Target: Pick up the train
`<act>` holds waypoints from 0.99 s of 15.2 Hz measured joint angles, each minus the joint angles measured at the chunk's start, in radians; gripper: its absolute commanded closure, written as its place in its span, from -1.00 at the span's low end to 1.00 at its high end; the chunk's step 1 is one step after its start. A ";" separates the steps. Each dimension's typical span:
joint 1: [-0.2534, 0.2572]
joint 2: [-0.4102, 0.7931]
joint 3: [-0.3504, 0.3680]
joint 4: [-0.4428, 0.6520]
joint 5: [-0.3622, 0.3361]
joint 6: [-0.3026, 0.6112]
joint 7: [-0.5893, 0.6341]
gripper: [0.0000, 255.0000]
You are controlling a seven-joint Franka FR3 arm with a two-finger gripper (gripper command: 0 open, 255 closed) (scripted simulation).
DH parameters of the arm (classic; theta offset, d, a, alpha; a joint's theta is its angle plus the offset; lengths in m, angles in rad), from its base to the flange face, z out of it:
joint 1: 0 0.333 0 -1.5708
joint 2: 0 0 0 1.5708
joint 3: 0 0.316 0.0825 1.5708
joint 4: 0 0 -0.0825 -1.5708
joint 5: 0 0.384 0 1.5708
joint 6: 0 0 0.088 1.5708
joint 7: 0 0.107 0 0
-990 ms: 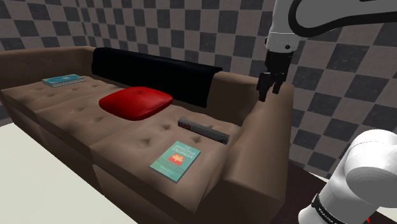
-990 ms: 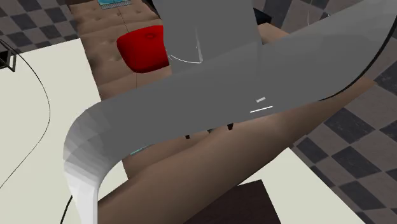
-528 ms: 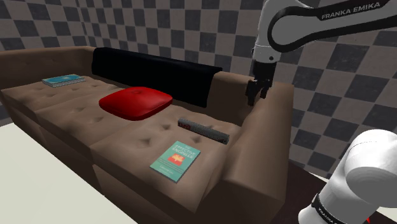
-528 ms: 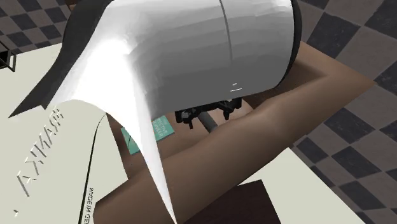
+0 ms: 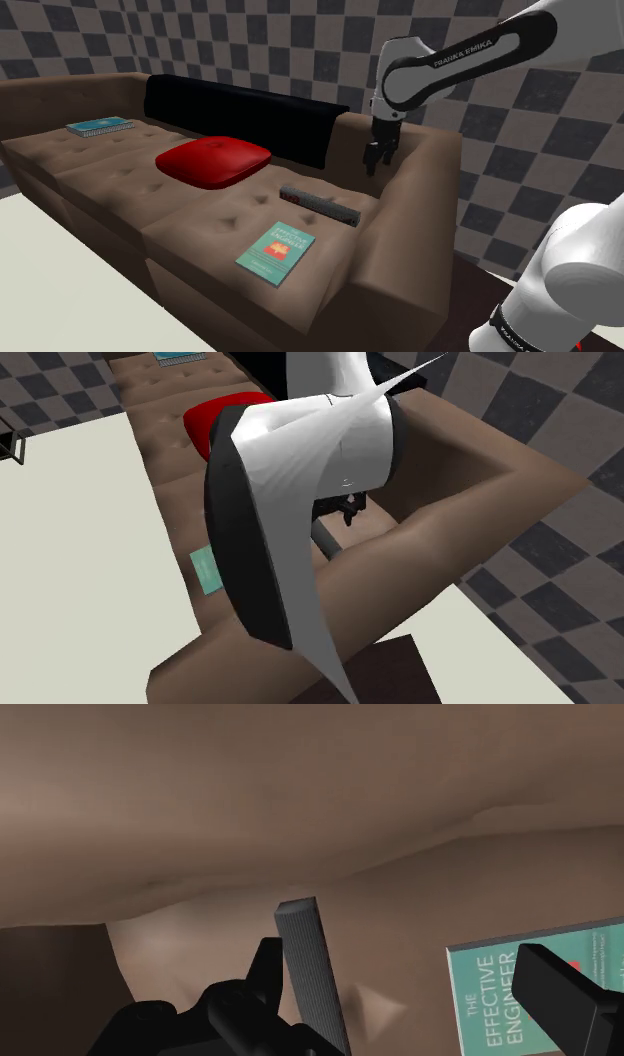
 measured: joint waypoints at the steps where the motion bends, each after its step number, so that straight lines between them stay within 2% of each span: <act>1: 0.001 0.039 -0.007 0.013 0.003 0.026 -0.016 -1.00; 7: 0.008 0.279 -0.032 0.125 0.044 0.156 -0.114 -1.00; 15: -0.006 0.602 -0.021 0.349 0.120 0.252 -0.240 -1.00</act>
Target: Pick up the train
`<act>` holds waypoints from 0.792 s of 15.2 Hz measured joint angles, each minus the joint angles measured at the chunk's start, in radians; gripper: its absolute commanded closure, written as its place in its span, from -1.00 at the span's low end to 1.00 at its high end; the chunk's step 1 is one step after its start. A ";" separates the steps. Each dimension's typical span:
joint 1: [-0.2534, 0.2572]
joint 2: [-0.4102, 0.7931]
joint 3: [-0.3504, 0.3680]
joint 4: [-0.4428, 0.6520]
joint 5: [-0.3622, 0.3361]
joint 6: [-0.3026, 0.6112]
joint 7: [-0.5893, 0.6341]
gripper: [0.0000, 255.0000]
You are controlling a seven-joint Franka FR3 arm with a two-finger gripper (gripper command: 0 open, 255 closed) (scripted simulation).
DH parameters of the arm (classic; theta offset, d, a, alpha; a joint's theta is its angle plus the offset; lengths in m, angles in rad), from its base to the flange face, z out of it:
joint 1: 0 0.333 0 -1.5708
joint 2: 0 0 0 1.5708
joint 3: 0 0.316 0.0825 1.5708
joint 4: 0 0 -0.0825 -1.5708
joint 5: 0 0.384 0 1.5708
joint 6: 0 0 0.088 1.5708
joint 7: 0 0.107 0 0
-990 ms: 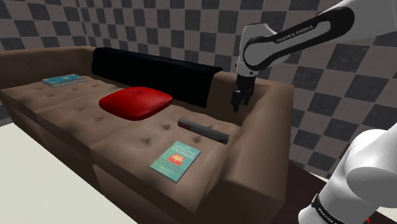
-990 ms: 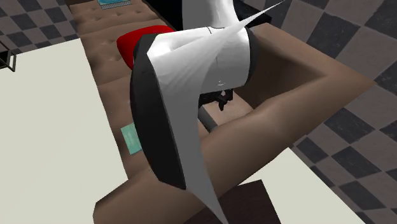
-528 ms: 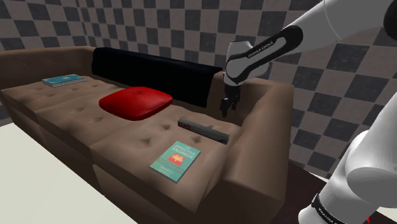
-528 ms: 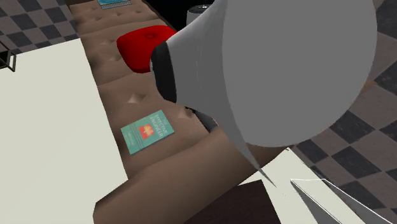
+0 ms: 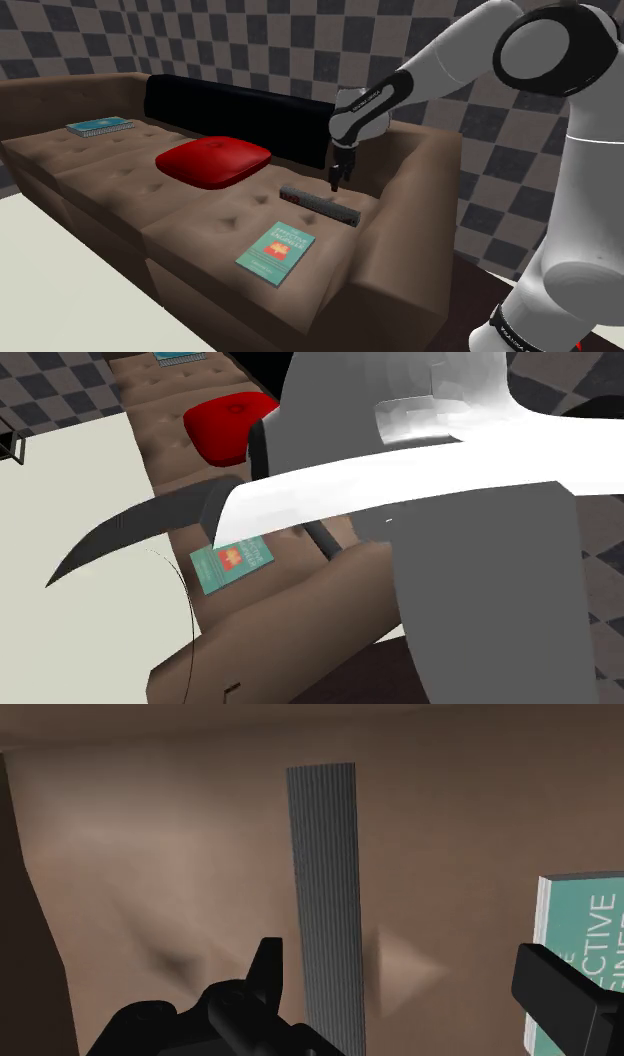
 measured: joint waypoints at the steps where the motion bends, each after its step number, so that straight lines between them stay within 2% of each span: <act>1: -0.005 0.043 0.004 0.040 0.008 0.002 -0.015 -1.00; 9: -0.041 0.353 0.043 0.344 0.048 0.004 -0.108 -1.00; 12: -0.043 0.404 0.049 0.380 0.051 0.020 -0.113 -1.00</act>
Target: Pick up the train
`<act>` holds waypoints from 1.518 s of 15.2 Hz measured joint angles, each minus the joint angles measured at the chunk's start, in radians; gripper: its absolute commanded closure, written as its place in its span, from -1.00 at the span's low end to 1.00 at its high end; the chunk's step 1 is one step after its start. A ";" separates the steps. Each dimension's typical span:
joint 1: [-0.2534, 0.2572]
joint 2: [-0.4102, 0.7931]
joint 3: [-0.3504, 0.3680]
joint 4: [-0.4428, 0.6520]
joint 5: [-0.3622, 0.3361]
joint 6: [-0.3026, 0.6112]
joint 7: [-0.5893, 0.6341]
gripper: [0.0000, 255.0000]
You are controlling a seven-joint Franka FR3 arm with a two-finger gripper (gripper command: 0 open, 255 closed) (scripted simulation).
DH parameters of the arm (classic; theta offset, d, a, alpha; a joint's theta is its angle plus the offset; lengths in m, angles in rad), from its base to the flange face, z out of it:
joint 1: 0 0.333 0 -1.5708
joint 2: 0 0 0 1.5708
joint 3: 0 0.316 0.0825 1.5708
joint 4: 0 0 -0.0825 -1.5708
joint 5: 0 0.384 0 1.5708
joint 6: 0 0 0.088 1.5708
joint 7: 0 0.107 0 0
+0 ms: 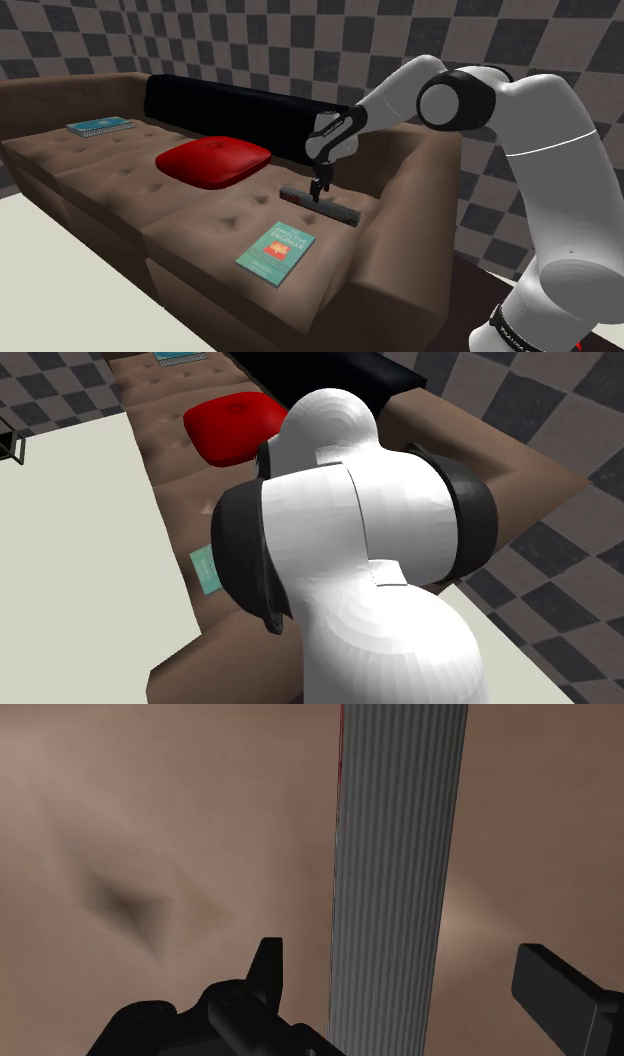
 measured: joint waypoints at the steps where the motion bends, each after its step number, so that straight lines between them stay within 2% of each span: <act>1: 0.000 0.009 0.001 0.000 0.001 0.009 0.000 -1.00; 5: -0.003 0.050 0.004 0.013 0.004 0.037 -0.003 -1.00; 6: -0.003 0.053 0.004 0.013 0.004 0.040 -0.003 1.00; 16: -0.003 0.056 0.004 0.013 0.005 0.044 -0.003 1.00; 23: 0.001 0.000 0.000 0.003 0.000 -0.003 0.000 1.00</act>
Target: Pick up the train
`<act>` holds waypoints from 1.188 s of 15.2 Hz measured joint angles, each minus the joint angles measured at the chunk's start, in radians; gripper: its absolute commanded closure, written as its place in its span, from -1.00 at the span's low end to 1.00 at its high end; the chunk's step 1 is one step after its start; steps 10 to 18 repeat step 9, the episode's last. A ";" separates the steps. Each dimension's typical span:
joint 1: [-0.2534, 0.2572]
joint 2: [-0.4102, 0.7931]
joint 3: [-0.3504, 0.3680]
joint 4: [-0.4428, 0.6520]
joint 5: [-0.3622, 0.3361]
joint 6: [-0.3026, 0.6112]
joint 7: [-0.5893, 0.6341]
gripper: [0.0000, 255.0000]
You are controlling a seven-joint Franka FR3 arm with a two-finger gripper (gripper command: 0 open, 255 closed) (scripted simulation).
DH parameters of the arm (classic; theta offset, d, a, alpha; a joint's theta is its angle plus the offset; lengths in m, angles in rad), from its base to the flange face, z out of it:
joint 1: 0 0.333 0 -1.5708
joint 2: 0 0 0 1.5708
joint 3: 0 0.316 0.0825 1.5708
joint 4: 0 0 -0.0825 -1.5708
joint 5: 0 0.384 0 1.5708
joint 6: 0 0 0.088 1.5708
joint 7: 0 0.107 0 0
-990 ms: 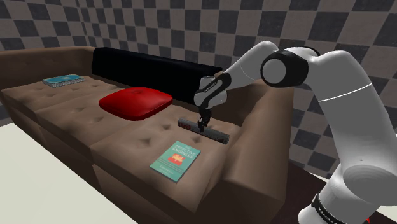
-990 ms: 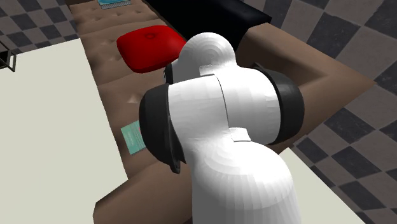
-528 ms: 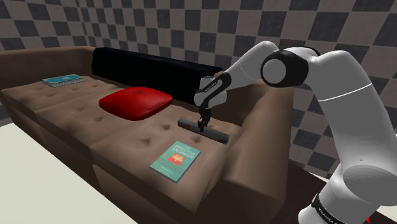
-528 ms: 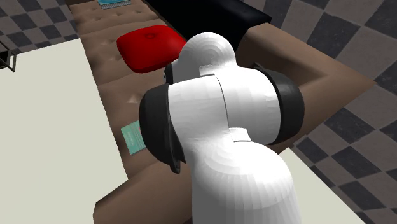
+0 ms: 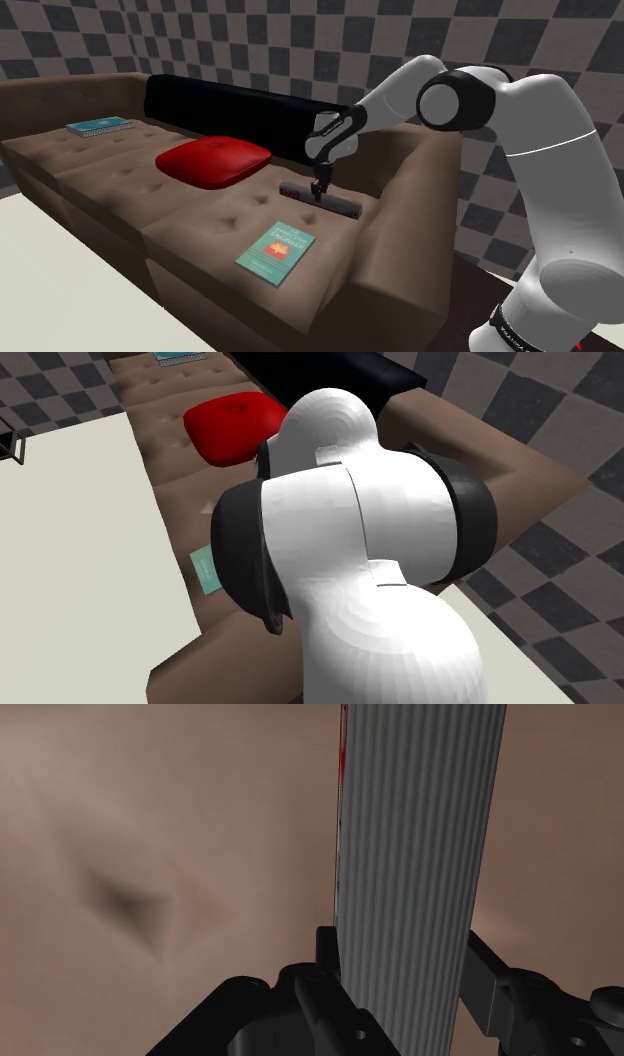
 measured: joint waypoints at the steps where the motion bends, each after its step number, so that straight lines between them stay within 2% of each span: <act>1: 0.001 -0.009 -0.001 0.001 -0.001 -0.009 0.001 1.00; 9: 0.003 -0.075 -0.006 0.005 -0.007 -0.079 0.004 1.00; 18: 0.003 -0.075 -0.006 0.005 -0.007 -0.079 0.004 1.00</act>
